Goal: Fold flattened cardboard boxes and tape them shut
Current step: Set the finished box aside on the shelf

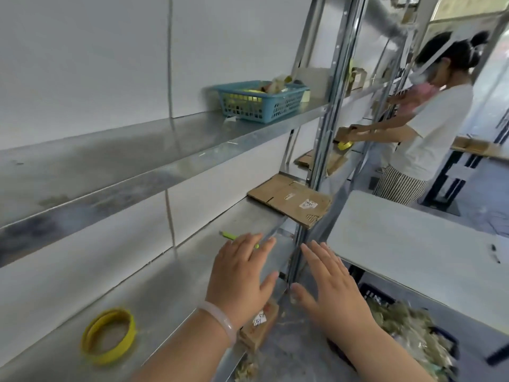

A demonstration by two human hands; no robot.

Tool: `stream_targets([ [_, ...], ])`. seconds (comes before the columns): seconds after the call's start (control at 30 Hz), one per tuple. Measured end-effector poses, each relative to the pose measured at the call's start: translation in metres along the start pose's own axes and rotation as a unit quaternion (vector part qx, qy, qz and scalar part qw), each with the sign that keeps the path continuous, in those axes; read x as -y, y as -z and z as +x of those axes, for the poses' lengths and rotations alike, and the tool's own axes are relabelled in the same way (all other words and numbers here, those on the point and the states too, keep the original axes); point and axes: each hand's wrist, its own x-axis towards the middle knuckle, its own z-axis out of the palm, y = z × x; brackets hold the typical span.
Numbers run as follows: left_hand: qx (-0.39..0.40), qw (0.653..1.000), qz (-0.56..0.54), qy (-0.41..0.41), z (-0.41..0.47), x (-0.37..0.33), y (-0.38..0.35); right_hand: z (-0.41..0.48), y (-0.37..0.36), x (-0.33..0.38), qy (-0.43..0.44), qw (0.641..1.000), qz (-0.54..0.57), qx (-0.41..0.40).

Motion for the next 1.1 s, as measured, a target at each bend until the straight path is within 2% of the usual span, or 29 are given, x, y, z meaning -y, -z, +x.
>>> stream_targets([
  [0.17,0.023,1.0,-0.013,0.006,0.063,0.038,-0.062,0.071,-0.019,-0.042,-0.057,0.998,0.006,0.037],
  [0.47,0.122,0.992,-0.035,0.005,0.166,0.068,-0.162,0.18,-0.037,-0.113,-0.161,0.982,0.06,0.081],
  [0.6,0.155,0.987,-0.036,0.005,0.192,0.069,-0.197,0.214,-0.054,-0.155,-0.215,0.962,0.124,0.115],
  [0.7,0.175,0.984,-0.025,0.013,0.211,0.073,-0.223,0.252,-0.067,-0.188,-0.277,0.929,0.22,0.108],
  [0.8,0.181,0.982,-0.025,0.038,0.237,0.07,-0.247,0.292,-0.076,-0.22,-0.281,0.915,0.267,0.111],
  [0.97,0.207,0.975,-0.021,0.075,0.277,0.055,-0.284,0.358,-0.09,-0.28,-0.282,0.91,0.279,0.117],
  [1.1,0.232,0.967,-0.007,0.105,0.295,0.053,-0.314,0.401,-0.11,-0.322,-0.329,0.891,0.261,0.171],
])
